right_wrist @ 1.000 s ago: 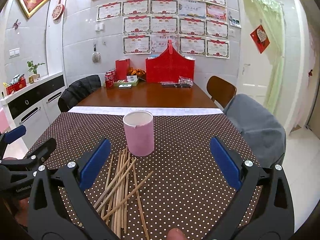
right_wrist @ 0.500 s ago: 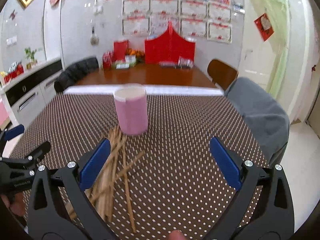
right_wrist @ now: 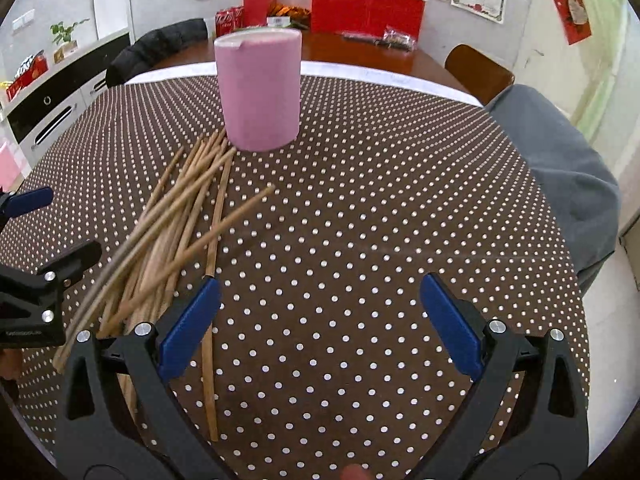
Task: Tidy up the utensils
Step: 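Lower the right gripper onto a wooden chopstick and close it, then close the left gripper on a wooden chopstick while the right gripper holds its chopstick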
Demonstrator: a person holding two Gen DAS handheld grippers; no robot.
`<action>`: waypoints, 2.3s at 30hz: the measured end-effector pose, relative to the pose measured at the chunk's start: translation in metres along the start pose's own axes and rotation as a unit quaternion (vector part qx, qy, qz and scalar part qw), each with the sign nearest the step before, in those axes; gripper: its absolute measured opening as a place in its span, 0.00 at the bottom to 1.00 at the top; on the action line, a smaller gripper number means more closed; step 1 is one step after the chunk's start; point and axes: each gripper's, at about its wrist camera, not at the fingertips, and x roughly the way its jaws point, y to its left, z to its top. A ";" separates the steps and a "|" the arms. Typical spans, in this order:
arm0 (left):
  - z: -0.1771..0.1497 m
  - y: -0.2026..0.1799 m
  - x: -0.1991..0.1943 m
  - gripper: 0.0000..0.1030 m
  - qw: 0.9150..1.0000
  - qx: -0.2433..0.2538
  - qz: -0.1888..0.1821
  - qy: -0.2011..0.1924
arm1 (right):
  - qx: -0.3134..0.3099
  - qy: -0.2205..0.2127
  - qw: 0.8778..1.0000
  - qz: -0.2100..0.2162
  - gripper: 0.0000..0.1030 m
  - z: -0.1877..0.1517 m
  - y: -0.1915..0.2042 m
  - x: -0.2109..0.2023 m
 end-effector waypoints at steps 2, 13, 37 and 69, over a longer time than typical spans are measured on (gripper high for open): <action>-0.001 -0.003 0.006 0.97 1.000 0.006 0.000 0.006 | 0.000 0.008 1.000 0.002 0.94 -0.003 0.000 0.006; 0.013 -0.004 0.023 0.97 1.000 -0.003 -0.005 0.023 | -0.014 0.026 0.999 0.034 0.94 0.000 0.010 0.017; 0.053 0.011 0.067 0.83 0.999 0.001 0.001 0.038 | -0.057 0.058 0.994 0.070 0.29 0.055 0.039 0.070; 0.042 0.047 0.063 0.10 0.994 -0.066 -0.082 0.019 | 0.002 0.040 0.993 0.114 0.05 0.043 0.006 0.056</action>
